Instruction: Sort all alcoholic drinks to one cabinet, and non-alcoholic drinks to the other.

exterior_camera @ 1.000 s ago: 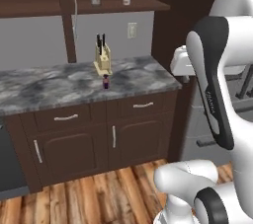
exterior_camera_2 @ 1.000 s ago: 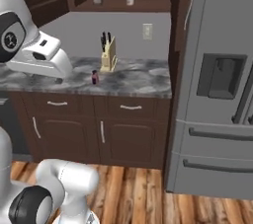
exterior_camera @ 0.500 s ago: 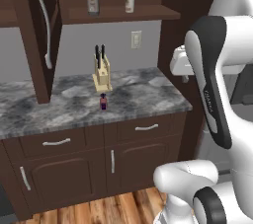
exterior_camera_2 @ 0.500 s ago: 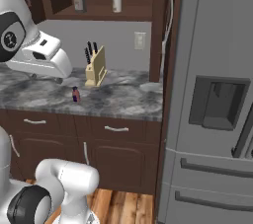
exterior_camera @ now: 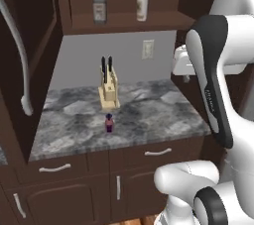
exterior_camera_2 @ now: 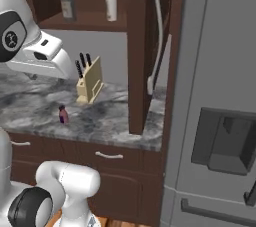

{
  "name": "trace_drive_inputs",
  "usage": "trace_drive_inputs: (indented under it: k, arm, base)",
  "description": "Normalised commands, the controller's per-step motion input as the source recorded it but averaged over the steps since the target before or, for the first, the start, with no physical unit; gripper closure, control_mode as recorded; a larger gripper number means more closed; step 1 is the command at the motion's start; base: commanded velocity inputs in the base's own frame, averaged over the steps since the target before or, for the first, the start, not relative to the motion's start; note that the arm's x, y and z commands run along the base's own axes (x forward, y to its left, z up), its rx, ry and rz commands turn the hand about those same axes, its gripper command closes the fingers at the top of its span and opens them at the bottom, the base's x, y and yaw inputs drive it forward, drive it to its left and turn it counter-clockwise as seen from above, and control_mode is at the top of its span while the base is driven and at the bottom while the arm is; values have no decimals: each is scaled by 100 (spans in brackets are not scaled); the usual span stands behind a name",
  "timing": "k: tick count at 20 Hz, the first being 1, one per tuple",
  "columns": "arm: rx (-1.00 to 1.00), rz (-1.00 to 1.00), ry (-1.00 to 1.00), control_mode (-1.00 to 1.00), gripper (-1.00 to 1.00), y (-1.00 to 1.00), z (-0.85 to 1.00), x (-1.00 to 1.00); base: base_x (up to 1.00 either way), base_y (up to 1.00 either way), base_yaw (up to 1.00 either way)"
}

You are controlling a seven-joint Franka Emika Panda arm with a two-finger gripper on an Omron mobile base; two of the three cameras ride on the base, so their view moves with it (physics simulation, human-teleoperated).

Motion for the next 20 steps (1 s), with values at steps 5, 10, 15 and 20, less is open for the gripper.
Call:
trace_drive_inputs:
  k: [5,10,15,20]
  arm:
    - [0,0,0,100,-100,0,0,0]
    - [0,0,0,100,-100,0,0,0]
    - [2,1,1,-100,-100,-1,0,2]
    - [8,3,1,-100,-100,-1,-13,-4]
  base:
    - [70,-16,11]
    - [79,-16,10]
    - [31,-7,7]
    - [0,0,0]
